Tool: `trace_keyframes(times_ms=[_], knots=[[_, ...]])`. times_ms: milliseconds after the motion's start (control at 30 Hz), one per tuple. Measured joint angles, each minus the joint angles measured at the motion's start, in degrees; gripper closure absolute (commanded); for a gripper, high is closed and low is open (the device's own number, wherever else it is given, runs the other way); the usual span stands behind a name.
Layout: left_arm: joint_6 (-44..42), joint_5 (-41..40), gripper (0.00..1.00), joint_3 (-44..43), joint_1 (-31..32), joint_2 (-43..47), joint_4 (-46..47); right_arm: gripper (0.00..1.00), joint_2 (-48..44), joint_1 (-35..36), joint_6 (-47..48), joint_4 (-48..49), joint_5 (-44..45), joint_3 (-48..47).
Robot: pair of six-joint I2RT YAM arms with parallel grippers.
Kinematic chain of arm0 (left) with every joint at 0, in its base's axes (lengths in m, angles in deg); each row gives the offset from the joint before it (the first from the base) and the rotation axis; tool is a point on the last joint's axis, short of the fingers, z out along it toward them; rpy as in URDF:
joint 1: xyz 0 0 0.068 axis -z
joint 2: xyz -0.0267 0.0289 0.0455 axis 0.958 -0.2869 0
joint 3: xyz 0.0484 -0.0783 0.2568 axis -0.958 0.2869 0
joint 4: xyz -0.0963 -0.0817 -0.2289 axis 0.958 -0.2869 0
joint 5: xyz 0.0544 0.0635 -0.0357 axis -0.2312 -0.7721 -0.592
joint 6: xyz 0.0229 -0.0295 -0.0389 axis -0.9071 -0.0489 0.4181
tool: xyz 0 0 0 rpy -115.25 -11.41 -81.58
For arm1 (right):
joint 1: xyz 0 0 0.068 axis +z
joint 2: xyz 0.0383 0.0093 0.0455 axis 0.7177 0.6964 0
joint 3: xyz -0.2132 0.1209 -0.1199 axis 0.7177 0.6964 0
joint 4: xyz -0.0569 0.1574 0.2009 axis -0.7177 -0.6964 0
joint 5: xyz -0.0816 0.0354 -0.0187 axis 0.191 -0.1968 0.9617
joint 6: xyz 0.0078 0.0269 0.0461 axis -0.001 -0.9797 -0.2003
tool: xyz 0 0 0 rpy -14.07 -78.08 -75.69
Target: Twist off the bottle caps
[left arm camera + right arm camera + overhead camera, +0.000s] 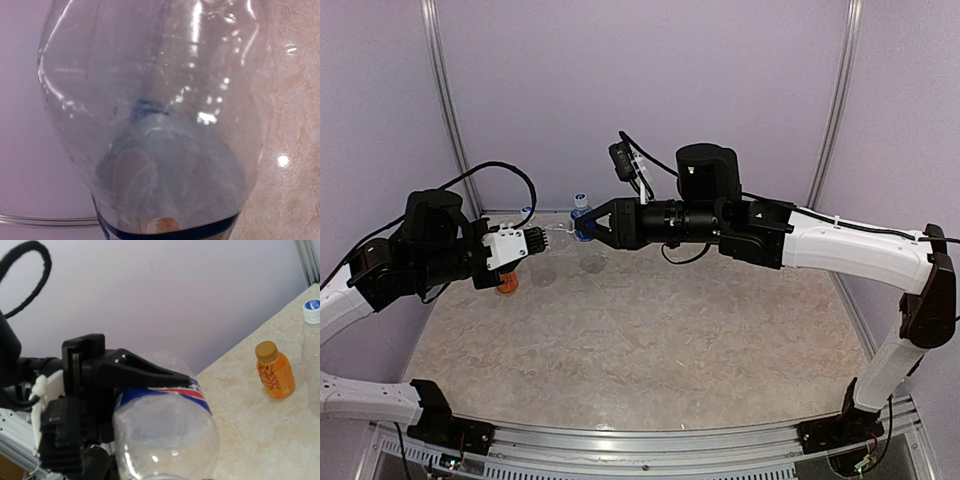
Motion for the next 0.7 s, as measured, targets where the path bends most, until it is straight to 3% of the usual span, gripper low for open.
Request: trace_keyframes(times_ms=[100,167,333,400,433,700], knots=[[0.0,-0.02,0.74,0.0,0.04,0.0,0.0,0.59,0.0,0.0,0.0,-0.15,-0.26,0.0],[0.07,-0.09,0.74,0.0,0.09,0.0,0.09,0.59,0.0,0.0,-0.15,-0.44,-0.81,0.0],[0.07,-0.28,0.74,0.0,0.09,0.04,0.39,0.79,0.0,-0.11,-0.11,-0.92,-1.38,0.02],[-0.11,-0.37,0.74,0.15,0.09,0.09,0.39,0.96,0.0,-0.11,-0.09,-0.96,-1.07,0.24],[-0.2,-0.39,0.74,0.31,0.09,0.15,0.39,1.0,-0.02,-0.11,-0.26,-0.87,-1.09,0.42],[0.61,1.7,0.76,0.35,0.0,0.74,-1.92,1.0,-0.04,0.48,3.69,-1.49,-1.05,0.74]])
